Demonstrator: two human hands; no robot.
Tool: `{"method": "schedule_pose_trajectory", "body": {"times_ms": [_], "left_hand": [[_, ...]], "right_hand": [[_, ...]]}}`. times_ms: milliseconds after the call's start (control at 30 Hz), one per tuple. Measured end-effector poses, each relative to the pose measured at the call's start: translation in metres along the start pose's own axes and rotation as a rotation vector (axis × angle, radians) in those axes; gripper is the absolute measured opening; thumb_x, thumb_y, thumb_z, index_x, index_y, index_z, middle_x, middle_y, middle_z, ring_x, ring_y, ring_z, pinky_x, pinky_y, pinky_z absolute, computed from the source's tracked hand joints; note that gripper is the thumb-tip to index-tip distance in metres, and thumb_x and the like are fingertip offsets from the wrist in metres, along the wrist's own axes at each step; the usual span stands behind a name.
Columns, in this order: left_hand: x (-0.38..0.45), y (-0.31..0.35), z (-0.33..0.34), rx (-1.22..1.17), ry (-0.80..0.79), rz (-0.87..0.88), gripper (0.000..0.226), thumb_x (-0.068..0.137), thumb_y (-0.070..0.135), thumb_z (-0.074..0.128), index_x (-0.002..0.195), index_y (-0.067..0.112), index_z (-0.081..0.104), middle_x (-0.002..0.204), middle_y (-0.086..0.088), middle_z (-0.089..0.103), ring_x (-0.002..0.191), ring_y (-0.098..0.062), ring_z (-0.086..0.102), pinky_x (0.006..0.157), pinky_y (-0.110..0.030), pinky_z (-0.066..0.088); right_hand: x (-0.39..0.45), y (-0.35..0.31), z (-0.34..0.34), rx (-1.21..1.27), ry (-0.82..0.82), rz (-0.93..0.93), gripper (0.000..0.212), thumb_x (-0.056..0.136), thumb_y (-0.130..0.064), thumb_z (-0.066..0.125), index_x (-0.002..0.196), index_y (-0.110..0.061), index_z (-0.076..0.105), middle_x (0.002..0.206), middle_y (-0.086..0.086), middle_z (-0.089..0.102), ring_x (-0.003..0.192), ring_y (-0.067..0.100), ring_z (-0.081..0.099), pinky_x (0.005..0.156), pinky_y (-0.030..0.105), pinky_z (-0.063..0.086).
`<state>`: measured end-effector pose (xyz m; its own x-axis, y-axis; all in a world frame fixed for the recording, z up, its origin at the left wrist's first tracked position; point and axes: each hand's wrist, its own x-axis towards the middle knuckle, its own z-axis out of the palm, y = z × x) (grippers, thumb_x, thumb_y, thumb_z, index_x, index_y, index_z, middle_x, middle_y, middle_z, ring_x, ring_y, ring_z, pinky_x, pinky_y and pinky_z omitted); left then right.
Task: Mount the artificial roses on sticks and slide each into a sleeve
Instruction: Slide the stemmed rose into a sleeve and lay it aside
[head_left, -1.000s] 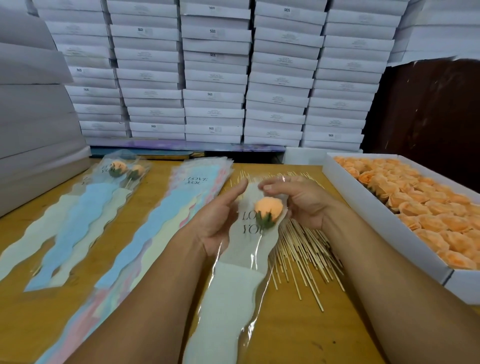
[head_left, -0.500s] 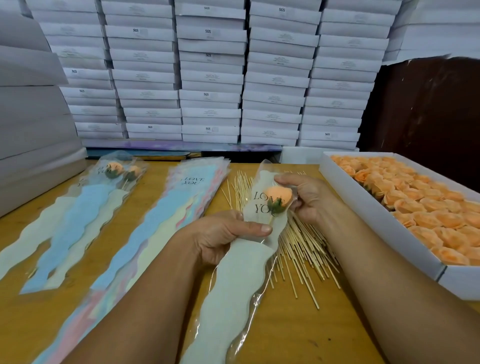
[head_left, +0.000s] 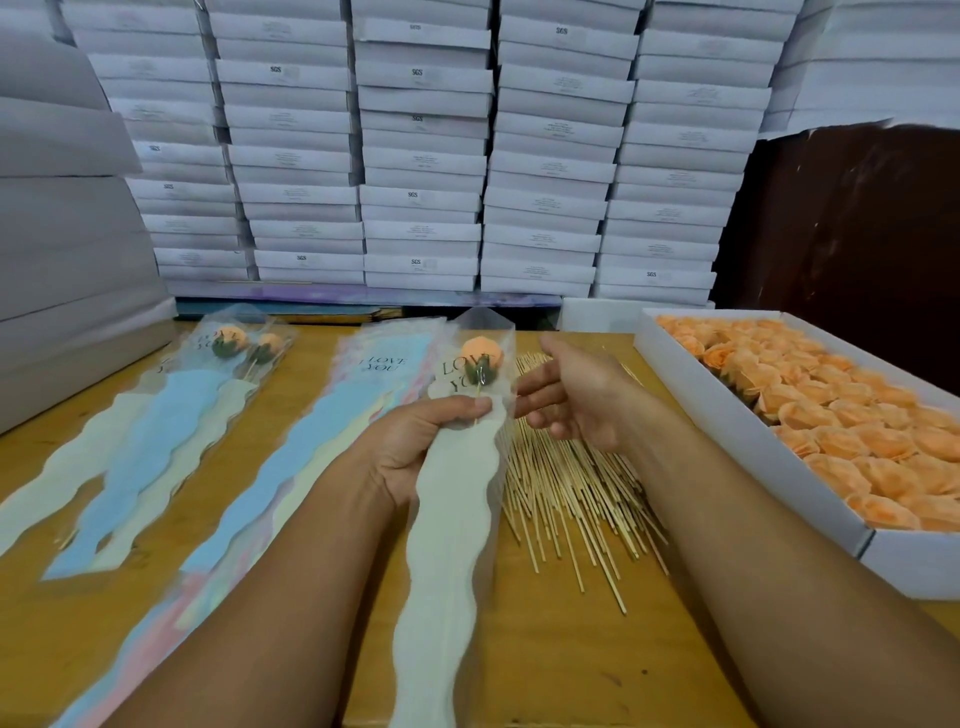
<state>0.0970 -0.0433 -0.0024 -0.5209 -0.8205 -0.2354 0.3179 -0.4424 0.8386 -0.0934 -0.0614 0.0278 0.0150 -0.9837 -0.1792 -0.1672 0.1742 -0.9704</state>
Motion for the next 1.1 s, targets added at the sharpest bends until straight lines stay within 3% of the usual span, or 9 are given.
{"method": "schedule_pose_trajectory", "body": {"times_ms": [200, 300, 433, 700, 833, 967, 1100], "left_hand": [[0.002, 0.002, -0.003, -0.059, 0.035, 0.008, 0.026, 0.08, 0.01, 0.065, 0.104, 0.001, 0.061, 0.074, -0.017, 0.066, 0.053, -0.025, 0.067, 0.049, -0.031, 0.058], [0.004, 0.003, -0.004, -0.115, 0.057, 0.023, 0.027, 0.079, 0.01, 0.067, 0.104, 0.004, 0.06, 0.081, -0.016, 0.063, 0.063, -0.026, 0.065, 0.058, -0.035, 0.059], [0.004, 0.003, -0.004, -0.125, 0.119, 0.043, 0.018, 0.075, 0.009, 0.07, 0.09, 0.003, 0.064, 0.068, -0.015, 0.066, 0.053, -0.026, 0.065, 0.051, -0.034, 0.057], [0.005, 0.006, -0.01, -0.101, 0.205, 0.08, 0.02, 0.071, 0.011, 0.073, 0.088, 0.003, 0.069, 0.073, -0.015, 0.069, 0.056, -0.026, 0.065, 0.057, -0.034, 0.059], [0.006, 0.005, -0.007, -0.097, 0.218, 0.079, 0.015, 0.073, 0.01, 0.072, 0.084, 0.003, 0.067, 0.066, -0.015, 0.067, 0.049, -0.026, 0.063, 0.05, -0.033, 0.057], [0.007, 0.004, 0.0, -0.096, 0.236, 0.107, 0.013, 0.082, 0.015, 0.072, 0.087, 0.004, 0.067, 0.067, -0.015, 0.067, 0.049, -0.026, 0.063, 0.047, -0.033, 0.055], [0.007, 0.011, 0.009, -0.008, 0.278, 0.145, 0.034, 0.088, 0.033, 0.072, 0.109, 0.006, 0.07, 0.086, -0.013, 0.074, 0.064, -0.026, 0.07, 0.055, -0.034, 0.057]], "right_hand": [[-0.036, -0.008, -0.004, -0.309, -0.372, 0.017, 0.061, 0.101, -0.057, 0.044, 0.082, -0.006, 0.071, 0.079, 0.019, 0.074, 0.053, 0.019, 0.063, 0.041, 0.024, 0.044], [-0.057, 0.001, -0.001, -0.276, -0.621, 0.011, 0.049, 0.098, -0.05, 0.055, 0.083, -0.008, 0.076, 0.077, 0.017, 0.072, 0.051, 0.016, 0.062, 0.038, 0.021, 0.043], [-0.073, 0.016, 0.01, -0.198, -0.817, -0.006, 0.027, 0.093, -0.031, 0.065, 0.08, -0.01, 0.076, 0.075, 0.014, 0.069, 0.047, 0.01, 0.06, 0.036, 0.017, 0.043], [-0.076, 0.026, 0.027, -0.048, -0.844, 0.042, 0.021, 0.094, -0.01, 0.063, 0.078, -0.004, 0.074, 0.072, 0.011, 0.071, 0.046, 0.009, 0.062, 0.035, 0.015, 0.043], [-0.076, 0.028, 0.033, 0.012, -0.807, 0.07, 0.02, 0.087, -0.015, 0.068, 0.093, 0.004, 0.068, 0.078, 0.013, 0.07, 0.05, 0.01, 0.065, 0.036, 0.015, 0.043], [-0.074, 0.029, 0.031, -0.01, -0.788, 0.059, 0.023, 0.088, -0.015, 0.072, 0.093, 0.006, 0.065, 0.068, 0.008, 0.069, 0.046, 0.008, 0.062, 0.037, 0.013, 0.043], [-0.069, 0.031, 0.027, 0.015, -0.697, 0.024, 0.024, 0.083, -0.018, 0.071, 0.087, 0.005, 0.067, 0.062, 0.007, 0.066, 0.043, 0.007, 0.059, 0.038, 0.014, 0.045]]}}
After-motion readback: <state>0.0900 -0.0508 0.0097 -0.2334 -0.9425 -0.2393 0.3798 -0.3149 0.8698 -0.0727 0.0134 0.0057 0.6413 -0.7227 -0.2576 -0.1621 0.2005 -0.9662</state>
